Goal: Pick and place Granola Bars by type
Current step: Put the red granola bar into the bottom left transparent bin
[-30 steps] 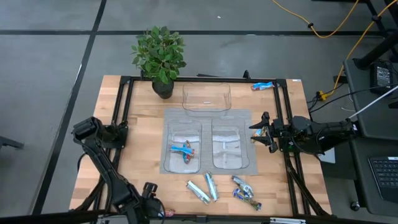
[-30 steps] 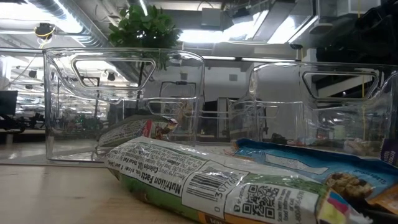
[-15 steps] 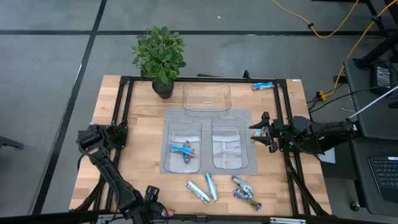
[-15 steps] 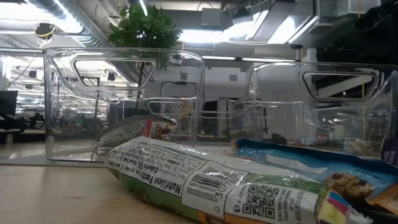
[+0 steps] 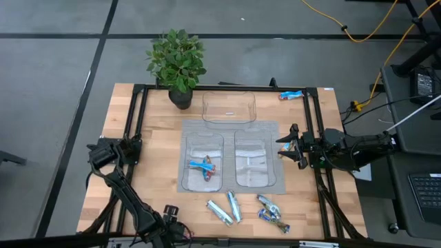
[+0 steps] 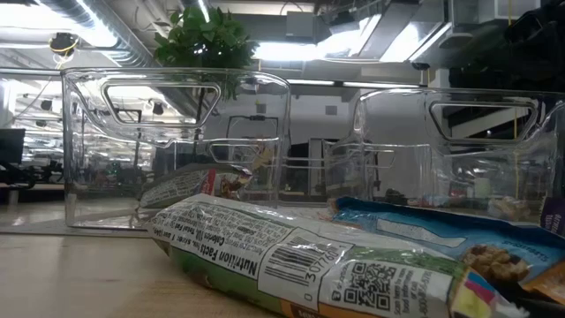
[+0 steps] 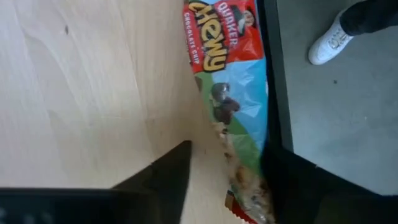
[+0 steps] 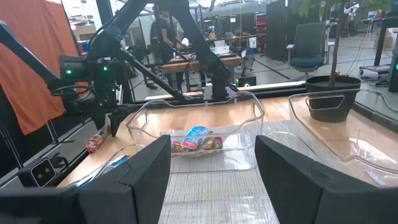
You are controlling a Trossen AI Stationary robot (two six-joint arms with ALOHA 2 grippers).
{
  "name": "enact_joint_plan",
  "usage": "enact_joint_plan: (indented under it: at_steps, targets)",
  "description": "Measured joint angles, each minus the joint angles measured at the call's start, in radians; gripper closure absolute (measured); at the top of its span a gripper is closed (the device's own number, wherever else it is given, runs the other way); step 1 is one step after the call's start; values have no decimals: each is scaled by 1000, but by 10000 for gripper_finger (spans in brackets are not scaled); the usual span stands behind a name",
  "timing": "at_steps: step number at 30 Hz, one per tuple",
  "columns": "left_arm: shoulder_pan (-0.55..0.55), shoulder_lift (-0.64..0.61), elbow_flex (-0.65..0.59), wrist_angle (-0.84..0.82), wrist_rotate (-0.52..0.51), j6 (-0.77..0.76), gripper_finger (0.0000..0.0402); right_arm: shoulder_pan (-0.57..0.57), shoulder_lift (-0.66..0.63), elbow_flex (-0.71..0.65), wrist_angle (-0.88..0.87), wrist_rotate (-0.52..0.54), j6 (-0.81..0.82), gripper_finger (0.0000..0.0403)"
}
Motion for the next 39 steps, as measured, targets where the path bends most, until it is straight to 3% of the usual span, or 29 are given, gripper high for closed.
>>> enact_joint_plan:
  at_steps: [9,18,31,39]
  targets:
    - [8,0,0,10,60,-5,387,0,0,0,0,0,0,167]
    - [20,0,82,-71,30,62,384,0,0,0,0,0,1,167]
    - [22,0,85,-109,10,65,386,0,0,0,0,0,0,167]
    - [37,-85,85,-295,5,92,389,0,0,0,0,0,0,167]
